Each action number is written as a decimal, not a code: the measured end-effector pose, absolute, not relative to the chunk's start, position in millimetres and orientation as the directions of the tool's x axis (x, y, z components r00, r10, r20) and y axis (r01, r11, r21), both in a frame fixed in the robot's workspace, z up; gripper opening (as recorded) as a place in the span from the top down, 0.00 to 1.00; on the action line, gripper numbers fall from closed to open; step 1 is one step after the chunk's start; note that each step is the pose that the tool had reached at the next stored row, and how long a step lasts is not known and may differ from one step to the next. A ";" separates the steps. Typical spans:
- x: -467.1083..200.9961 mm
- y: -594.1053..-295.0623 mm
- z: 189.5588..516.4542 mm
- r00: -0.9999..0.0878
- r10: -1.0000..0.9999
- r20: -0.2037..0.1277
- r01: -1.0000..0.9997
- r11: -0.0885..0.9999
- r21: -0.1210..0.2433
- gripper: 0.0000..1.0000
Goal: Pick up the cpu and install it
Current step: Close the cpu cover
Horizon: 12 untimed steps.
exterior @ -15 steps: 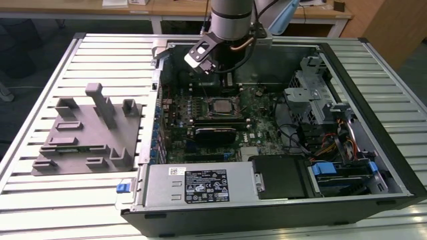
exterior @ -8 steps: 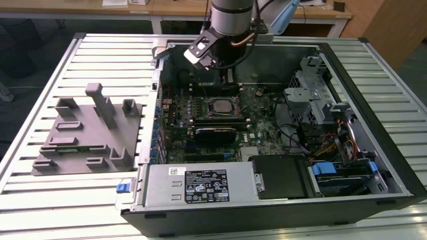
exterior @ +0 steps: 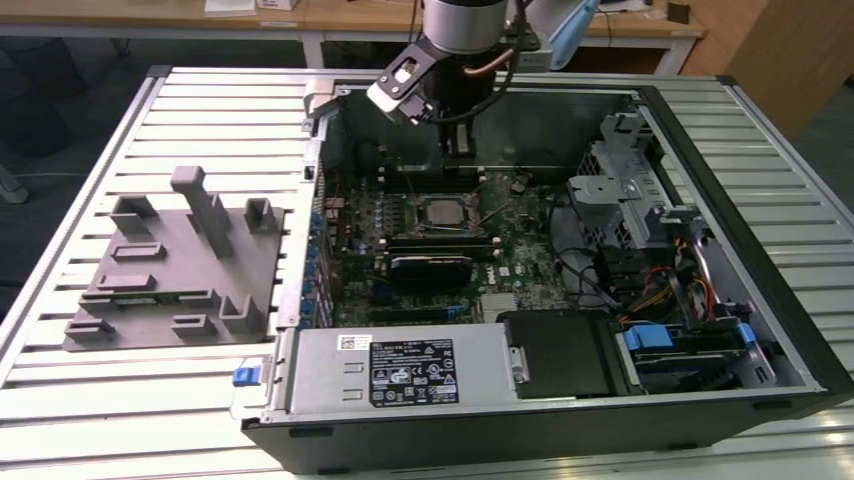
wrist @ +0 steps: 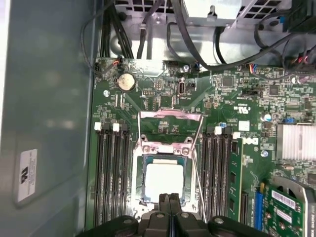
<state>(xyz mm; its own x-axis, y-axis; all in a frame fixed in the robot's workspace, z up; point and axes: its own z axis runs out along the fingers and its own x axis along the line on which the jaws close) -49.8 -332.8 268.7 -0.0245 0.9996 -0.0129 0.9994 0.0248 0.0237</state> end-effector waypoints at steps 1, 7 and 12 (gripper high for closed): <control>-49.8 -333.3 268.9 -0.025 1.000 -0.013 0.999 0.025 0.024 0.89; -49.8 -341.6 268.9 -0.024 1.000 -0.013 0.999 0.025 0.024 0.89; -49.6 -342.2 268.9 -0.024 1.000 -0.013 0.999 0.025 0.024 0.89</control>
<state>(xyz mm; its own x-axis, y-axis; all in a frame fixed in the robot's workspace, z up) -49.6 -342.2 268.9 -0.0245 0.9996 -0.0130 0.9994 0.0248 0.0238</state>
